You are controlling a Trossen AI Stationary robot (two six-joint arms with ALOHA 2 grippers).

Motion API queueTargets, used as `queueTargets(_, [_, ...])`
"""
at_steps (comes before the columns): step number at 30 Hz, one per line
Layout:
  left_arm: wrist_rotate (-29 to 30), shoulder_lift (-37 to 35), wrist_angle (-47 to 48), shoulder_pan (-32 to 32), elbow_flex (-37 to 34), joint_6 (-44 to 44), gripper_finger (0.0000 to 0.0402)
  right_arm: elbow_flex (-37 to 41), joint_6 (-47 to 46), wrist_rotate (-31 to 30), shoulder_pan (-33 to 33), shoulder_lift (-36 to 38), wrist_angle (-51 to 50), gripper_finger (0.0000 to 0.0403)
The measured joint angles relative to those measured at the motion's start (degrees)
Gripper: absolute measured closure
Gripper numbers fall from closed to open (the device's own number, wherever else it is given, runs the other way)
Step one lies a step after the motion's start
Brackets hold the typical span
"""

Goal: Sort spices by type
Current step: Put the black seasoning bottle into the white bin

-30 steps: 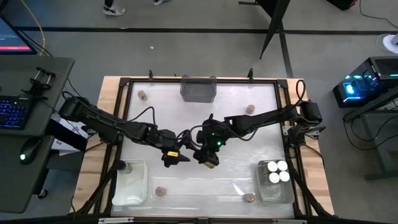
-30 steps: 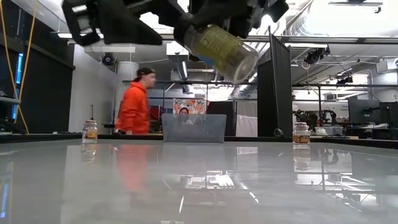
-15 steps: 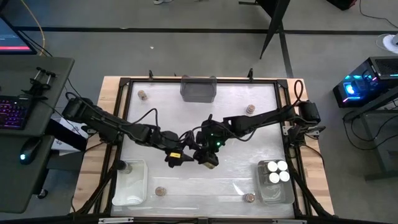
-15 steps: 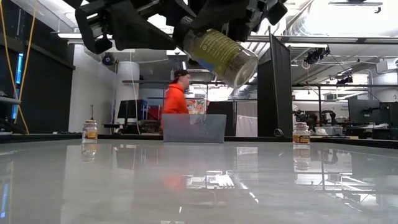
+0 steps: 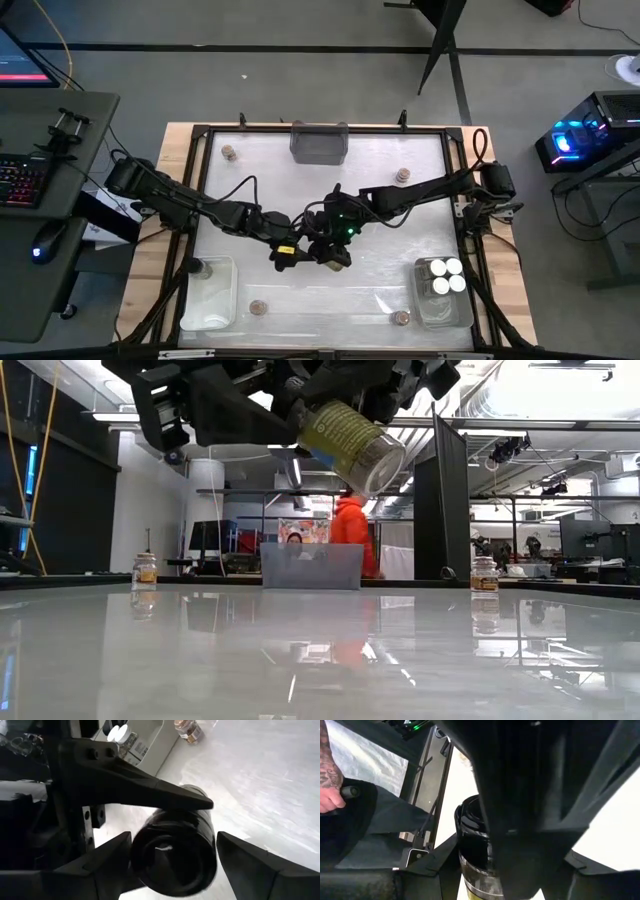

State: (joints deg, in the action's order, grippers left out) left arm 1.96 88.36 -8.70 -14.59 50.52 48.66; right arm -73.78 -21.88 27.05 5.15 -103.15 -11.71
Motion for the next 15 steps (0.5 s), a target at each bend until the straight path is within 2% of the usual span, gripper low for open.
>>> queueTargets(4, [-0.01, 0.00, 0.10, 0.00, 0.00, -0.14, 0.0153, 0.00, 0.11, 0.02, 0.00, 0.00, -0.06, 0.0208])
queueTargets(11, [-0.23, 0.00, 0.47, 0.00, 0.04, -0.59, 0.0235, 0.02, 1.22, 0.00, 0.02, -0.04, -0.13, 0.0208])
queueTargets(15, [0.60, -0.04, 0.82, -0.07, 0.04, -1.88, 0.0235, 0.02, -1.77, 0.04, -0.17, -0.04, -0.15, 0.0208])
